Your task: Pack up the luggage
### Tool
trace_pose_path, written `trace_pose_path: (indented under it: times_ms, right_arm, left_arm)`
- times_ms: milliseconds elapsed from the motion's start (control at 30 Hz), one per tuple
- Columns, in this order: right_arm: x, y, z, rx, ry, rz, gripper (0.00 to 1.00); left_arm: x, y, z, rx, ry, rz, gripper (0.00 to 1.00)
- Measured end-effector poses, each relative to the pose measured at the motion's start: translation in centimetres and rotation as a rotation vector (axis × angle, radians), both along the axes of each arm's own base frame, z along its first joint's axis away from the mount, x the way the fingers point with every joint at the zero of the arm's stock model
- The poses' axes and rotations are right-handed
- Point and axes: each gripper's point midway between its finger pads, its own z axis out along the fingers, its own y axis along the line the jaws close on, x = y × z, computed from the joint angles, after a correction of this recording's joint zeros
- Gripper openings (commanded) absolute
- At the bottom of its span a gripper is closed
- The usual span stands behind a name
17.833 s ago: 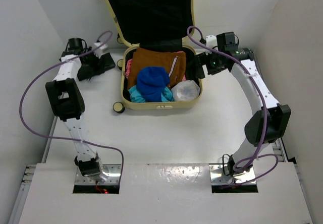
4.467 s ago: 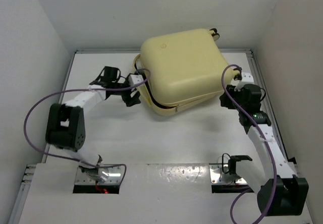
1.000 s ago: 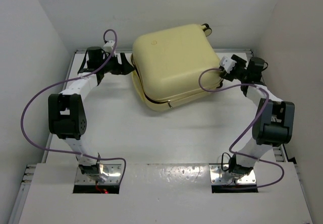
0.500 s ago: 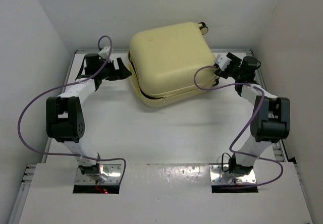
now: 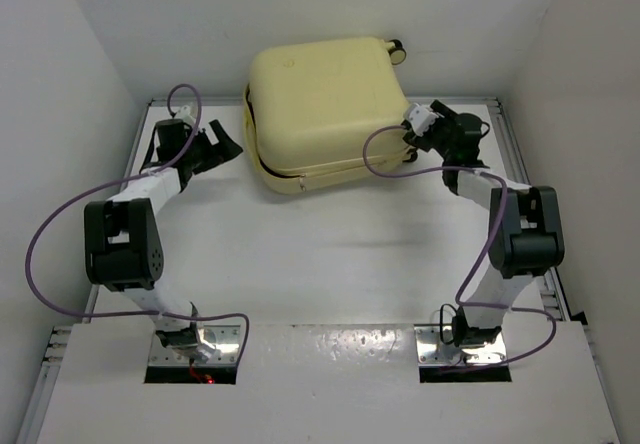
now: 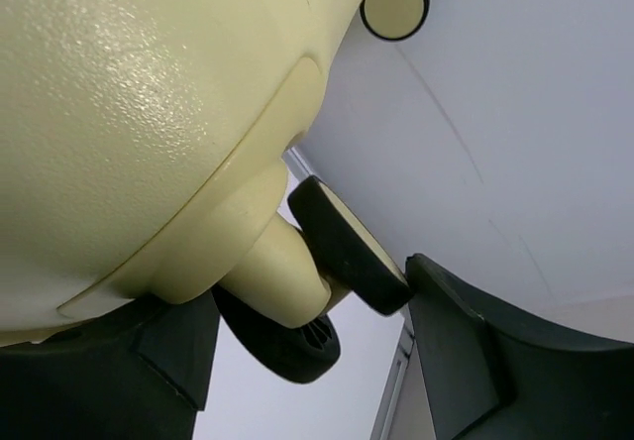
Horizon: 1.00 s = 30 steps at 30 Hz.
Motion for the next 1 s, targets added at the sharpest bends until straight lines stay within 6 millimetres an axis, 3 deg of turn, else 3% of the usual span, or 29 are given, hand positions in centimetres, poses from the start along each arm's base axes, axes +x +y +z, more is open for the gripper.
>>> trace_pose_path:
  times_ms: [200, 333, 467, 533, 667, 833, 900, 1000]
  right_arm:
    - [-2.8, -2.1, -0.9, 0.031, 0.102, -0.128, 0.84]
    - [-4.8, -6.6, -1.3, 0.02, 0.139, -0.284, 0.84]
    - [-7.3, -10.3, -1.9, 0.12, 0.205, -0.439, 0.75]
    - [-8.8, -10.4, -2.0, 0.239, 0.256, -0.459, 0.68]
    - [-11.4, -7.9, -0.8, 0.518, 0.315, -0.446, 0.6]
    - [-13.3, -0.6, 0.2, 0.812, 0.417, -0.346, 0.59]
    - [-14.4, 2.4, -0.8, 0.891, 0.482, -0.313, 0.57]
    - [-16.0, 5.2, -3.3, 0.969, 0.579, -0.326, 0.52]
  left_arm:
    - [1.7, 0.8, -0.8, 0.001, 0.021, 0.072, 0.96]
    - [2.7, 0.9, -0.7, -0.001, 0.014, 0.103, 0.96]
    - [3.9, 0.8, -0.2, -0.005, -0.004, 0.123, 0.96]
    - [4.9, 0.5, 0.3, -0.011, -0.018, 0.126, 0.94]
    - [6.8, -0.4, 1.2, 0.018, -0.042, 0.135, 0.86]
    - [9.0, -2.9, 1.3, 0.057, -0.049, 0.133, 0.76]
    - [9.7, -3.4, 0.5, 0.075, -0.029, 0.154, 0.7]
    - [10.4, -2.8, -0.9, 0.087, 0.016, 0.211, 0.7]
